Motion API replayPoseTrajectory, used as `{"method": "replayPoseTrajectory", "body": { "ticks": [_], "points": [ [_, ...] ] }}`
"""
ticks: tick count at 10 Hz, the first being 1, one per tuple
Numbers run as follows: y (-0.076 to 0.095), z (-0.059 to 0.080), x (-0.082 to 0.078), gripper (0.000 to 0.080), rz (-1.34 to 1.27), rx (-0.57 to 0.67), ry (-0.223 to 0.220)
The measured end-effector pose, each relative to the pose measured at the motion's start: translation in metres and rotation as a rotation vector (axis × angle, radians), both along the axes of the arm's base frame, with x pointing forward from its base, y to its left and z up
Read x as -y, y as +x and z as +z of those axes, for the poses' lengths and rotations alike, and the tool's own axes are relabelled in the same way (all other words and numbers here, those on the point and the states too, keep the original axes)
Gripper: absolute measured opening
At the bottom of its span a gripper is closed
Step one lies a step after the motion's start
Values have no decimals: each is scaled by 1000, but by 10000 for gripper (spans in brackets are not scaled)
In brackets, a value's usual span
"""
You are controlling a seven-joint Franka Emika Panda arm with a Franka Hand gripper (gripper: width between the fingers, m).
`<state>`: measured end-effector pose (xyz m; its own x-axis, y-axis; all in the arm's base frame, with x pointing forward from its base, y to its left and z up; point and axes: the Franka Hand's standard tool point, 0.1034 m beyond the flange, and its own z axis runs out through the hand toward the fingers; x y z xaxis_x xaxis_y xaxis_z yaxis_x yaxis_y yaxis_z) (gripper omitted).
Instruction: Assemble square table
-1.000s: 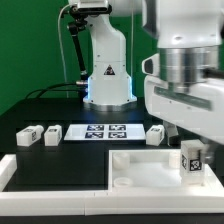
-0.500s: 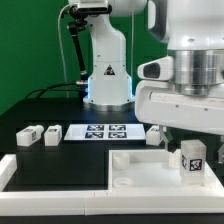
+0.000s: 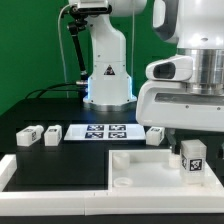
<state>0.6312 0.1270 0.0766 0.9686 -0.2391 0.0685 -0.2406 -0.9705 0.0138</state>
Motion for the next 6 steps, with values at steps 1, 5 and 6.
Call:
{"method": "replayPoseTrajectory", "body": {
  "ticks": [1,5,6],
  "points": [
    [0,0,0,368,-29,1,2],
    [-1,-1,3,292,-321,3,23],
    [-1,-2,3,292,-385,4,27]
  ]
}}
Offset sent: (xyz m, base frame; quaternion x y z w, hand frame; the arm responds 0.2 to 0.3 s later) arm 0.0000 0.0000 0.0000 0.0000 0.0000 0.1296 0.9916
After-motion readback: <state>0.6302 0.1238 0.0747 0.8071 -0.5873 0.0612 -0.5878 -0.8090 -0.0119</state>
